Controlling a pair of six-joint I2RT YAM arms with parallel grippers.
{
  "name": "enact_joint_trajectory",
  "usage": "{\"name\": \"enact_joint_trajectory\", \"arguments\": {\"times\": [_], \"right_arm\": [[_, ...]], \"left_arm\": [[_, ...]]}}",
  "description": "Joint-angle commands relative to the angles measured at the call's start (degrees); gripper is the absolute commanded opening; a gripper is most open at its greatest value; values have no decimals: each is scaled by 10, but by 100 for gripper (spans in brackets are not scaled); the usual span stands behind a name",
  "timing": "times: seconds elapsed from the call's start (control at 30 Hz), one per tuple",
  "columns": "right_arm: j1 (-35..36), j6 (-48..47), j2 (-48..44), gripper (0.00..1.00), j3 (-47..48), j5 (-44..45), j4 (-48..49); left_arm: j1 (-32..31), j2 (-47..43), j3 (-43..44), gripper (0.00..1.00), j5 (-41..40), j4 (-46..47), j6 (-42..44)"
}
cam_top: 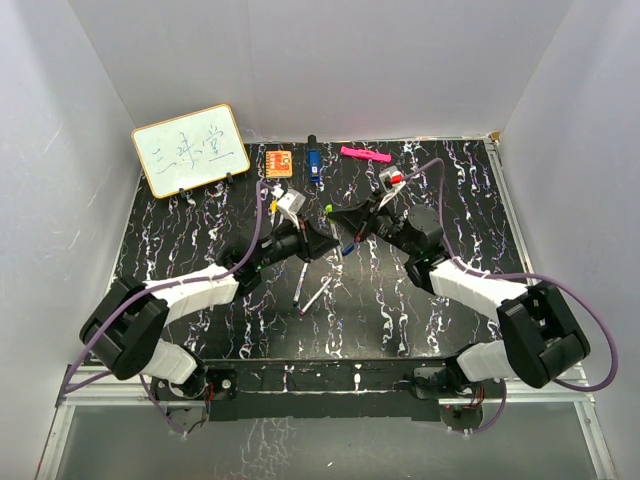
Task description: Insert the pens into the pen caps
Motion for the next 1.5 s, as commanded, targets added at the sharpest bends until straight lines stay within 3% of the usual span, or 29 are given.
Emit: {"name": "enact_joint_trajectory", "arguments": {"times": [0.0, 0.8, 1.03, 1.2, 1.23, 1.33, 1.47], "right_arm": [[9, -11, 21, 0, 3, -92, -58], [35, -68, 44, 0, 18, -55, -137], [38, -60, 44, 0, 21, -18, -135], [37, -57, 28, 0, 52, 33, -137], [37, -56, 23, 3, 60, 45, -134], [37, -56, 10, 28, 82, 93, -127], [37, -60, -19, 36, 98, 168, -111]], "left_arm": [[23, -73, 6, 0, 5, 153, 8], [59, -107, 25, 0, -10, 193, 26], [64, -120, 28, 0, -16, 159, 41], [64, -115, 32, 0, -13, 84, 47], [64, -113, 32, 0, -13, 58, 48], [64, -106, 34, 0, -14, -8, 51], [64, -88, 41, 0, -30, -109, 60]]}}
